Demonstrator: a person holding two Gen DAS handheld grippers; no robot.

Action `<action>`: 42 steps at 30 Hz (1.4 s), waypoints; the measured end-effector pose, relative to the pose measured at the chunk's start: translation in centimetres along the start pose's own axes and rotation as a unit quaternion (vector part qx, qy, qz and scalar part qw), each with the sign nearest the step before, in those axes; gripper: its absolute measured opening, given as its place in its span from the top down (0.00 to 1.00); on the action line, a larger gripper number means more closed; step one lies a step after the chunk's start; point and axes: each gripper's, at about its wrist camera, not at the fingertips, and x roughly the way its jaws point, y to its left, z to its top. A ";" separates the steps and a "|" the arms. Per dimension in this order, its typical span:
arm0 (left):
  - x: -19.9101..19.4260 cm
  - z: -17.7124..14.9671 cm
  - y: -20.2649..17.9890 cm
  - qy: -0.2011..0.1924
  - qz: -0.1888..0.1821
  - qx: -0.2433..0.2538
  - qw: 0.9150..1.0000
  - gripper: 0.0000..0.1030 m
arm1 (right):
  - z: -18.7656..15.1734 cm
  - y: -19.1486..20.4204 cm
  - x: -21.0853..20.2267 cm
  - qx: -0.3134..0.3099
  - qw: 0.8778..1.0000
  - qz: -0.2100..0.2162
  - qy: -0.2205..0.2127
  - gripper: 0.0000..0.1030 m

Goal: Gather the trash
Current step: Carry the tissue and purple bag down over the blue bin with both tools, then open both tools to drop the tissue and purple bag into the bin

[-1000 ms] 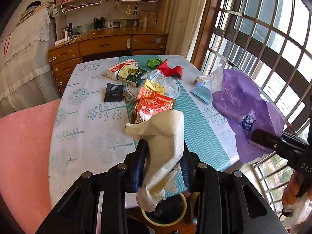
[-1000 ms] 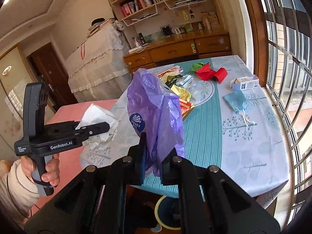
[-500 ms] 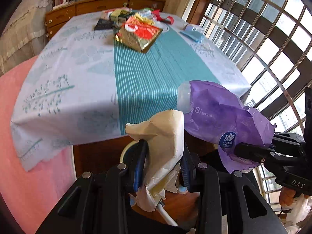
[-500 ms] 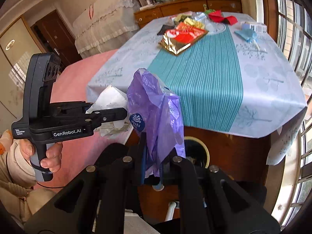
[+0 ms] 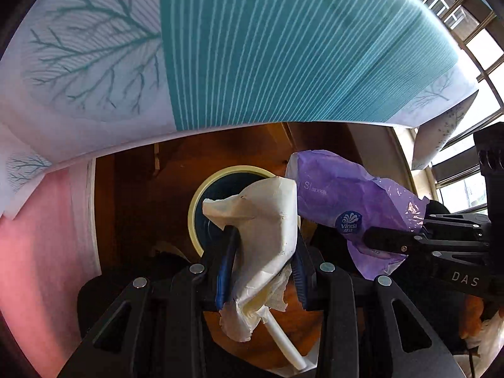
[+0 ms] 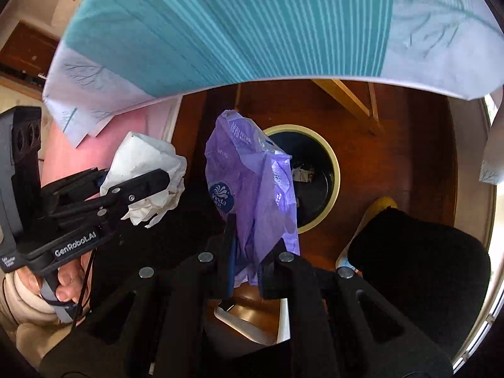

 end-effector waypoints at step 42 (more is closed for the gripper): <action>14.7 1.5 3.4 0.052 0.034 -0.075 0.995 0.35 | 4.3 -5.3 13.5 0.082 0.996 -0.024 0.002 0.88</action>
